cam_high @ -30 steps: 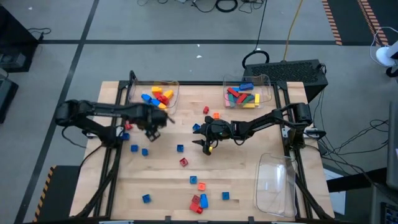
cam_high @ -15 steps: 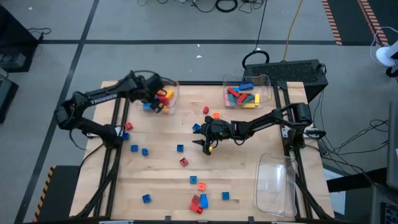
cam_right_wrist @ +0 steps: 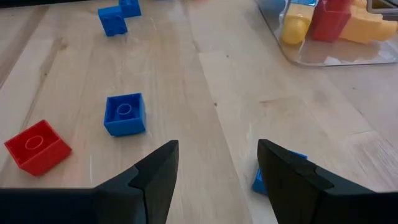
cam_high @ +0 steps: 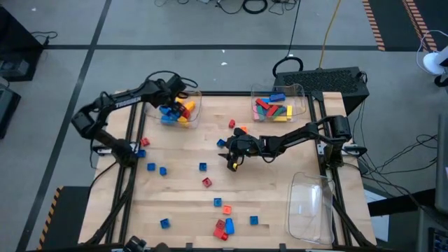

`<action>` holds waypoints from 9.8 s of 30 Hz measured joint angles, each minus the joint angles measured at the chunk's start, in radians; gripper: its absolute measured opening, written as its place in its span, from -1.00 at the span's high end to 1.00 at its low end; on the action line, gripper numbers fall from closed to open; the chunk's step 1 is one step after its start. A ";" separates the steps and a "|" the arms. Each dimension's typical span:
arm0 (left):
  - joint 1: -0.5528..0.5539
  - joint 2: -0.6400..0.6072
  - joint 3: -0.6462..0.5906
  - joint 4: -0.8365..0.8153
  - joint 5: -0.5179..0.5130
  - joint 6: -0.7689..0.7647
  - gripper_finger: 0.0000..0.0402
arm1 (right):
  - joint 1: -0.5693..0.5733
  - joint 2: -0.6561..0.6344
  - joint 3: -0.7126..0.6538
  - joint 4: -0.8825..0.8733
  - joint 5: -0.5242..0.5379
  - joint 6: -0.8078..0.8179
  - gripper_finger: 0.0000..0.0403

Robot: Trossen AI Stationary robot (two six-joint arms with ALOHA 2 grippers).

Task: Sort blocks by size
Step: Put the 1 stud blue game piece into the top left transparent bin, then move the game pieces to the center of the table

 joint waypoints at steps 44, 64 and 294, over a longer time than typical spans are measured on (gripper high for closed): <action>-0.474 -0.258 -0.224 -0.573 0.044 -0.712 0.65 | -0.002 0.000 0.000 -0.003 -0.008 -0.027 -0.03; -0.494 -0.156 -0.373 -0.457 0.037 -0.806 0.99 | 0.005 0.000 0.000 -0.001 -0.008 -0.020 -0.03; -0.914 0.206 -0.015 -0.344 0.217 -0.616 0.99 | 0.032 0.000 0.000 -0.013 -0.003 -0.020 -0.03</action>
